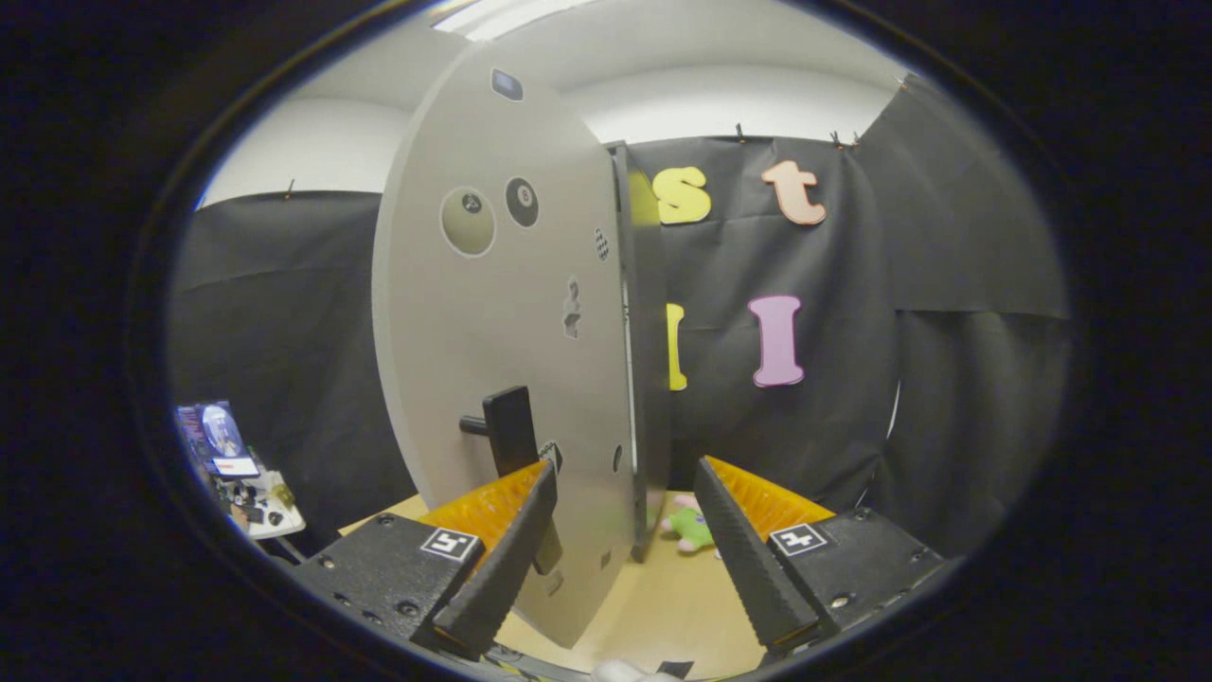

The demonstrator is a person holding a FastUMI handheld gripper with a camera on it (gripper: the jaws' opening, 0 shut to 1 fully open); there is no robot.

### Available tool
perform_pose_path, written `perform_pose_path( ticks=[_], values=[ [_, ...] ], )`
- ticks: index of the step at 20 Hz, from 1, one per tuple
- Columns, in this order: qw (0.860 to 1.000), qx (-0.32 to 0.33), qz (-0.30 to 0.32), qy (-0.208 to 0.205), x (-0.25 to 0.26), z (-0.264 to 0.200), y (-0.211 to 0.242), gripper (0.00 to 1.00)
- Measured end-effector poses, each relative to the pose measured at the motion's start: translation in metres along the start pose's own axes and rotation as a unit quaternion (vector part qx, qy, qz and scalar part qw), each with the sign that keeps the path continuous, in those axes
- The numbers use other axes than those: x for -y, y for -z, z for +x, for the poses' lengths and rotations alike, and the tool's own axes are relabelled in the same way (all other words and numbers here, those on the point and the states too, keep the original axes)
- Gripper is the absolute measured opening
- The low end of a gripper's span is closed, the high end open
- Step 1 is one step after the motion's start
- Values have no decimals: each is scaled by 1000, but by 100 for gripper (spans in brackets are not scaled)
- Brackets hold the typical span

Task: Open the shoe cabinet door, grab the shoes and put them into the shoe cabinet, then close the shoe cabinet door.

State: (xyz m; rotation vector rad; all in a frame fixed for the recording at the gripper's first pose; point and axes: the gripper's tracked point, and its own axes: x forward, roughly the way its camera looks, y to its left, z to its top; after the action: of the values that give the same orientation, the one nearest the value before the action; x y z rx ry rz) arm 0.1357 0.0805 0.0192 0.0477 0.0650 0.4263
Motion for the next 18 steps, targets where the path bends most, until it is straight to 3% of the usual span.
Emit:
perform_pose_path(
  ticks=[14, 18],
  values=[
    [999, 8, -13, 46, -120, 56, 3, 97],
    [999, -1, -17, 28, -161, 96, 7, 97]
  ],
)
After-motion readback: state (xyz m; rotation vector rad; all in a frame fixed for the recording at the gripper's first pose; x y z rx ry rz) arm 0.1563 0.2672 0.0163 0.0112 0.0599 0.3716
